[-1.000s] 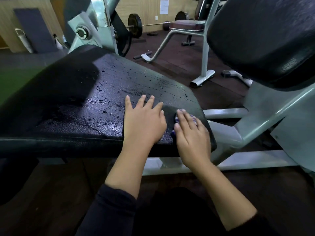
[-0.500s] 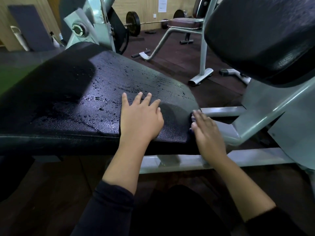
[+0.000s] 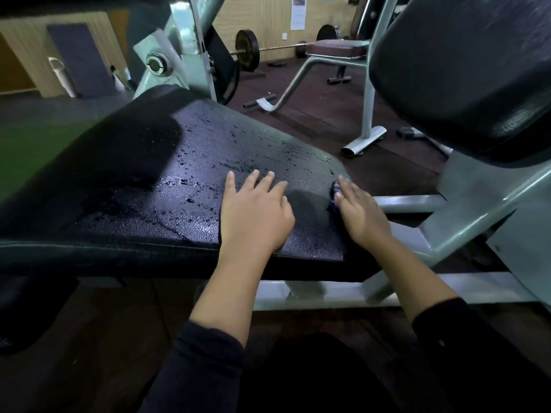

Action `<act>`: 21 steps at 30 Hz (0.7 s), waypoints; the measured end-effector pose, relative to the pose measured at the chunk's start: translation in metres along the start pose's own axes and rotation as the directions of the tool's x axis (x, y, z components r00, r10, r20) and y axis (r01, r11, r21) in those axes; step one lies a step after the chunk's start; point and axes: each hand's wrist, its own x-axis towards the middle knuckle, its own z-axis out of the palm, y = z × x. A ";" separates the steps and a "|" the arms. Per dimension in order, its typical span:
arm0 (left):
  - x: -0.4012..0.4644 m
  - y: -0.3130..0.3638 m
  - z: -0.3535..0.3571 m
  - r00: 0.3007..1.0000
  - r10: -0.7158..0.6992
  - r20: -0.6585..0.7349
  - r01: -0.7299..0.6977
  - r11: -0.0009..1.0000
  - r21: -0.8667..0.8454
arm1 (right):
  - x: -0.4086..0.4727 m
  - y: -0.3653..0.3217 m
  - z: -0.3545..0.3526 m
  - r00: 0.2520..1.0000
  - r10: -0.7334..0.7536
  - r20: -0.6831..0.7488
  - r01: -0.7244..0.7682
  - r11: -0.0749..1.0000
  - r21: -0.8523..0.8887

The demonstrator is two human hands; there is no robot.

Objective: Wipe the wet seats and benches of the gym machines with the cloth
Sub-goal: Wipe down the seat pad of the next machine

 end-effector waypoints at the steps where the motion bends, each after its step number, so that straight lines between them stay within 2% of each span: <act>1: 0.001 0.000 0.000 1.000 0.001 0.006 -0.001 1.000 0.000 | -0.008 0.004 0.002 0.999 -0.035 -0.005 0.035 0.998 -0.043; 6: 0.012 0.002 0.001 0.997 -0.015 0.080 0.013 1.000 0.027 | -0.027 -0.004 0.006 0.998 0.066 -0.016 -0.066 0.996 -0.064; 7: 0.016 0.002 0.001 0.995 -0.018 0.102 0.014 0.999 0.036 | -0.026 -0.008 0.005 0.999 0.049 0.010 -0.048 0.995 -0.090; 9: 0.028 0.003 0.003 0.990 -0.025 0.142 0.018 0.999 0.047 | -0.014 -0.013 0.007 0.995 -0.089 0.049 0.094 0.987 -0.129; 12: 0.048 0.004 0.006 0.984 -0.046 0.175 0.035 0.997 0.067 | 0.011 -0.020 0.006 0.976 -0.181 0.120 0.182 0.983 0.000; 14: 0.058 0.005 0.009 0.983 -0.059 0.173 0.047 0.996 0.074 | 0.023 -0.024 0.000 0.959 -0.260 0.108 0.252 0.964 0.083; 17: 0.065 0.007 0.013 0.985 -0.083 0.150 0.073 0.995 0.074 | 0.033 -0.022 -0.003 0.944 -0.320 0.078 0.309 0.943 0.127; 21: 0.069 0.009 0.016 0.986 -0.094 0.136 0.085 0.994 0.067 | 0.038 -0.019 0.009 0.943 -0.323 0.078 0.320 0.946 0.044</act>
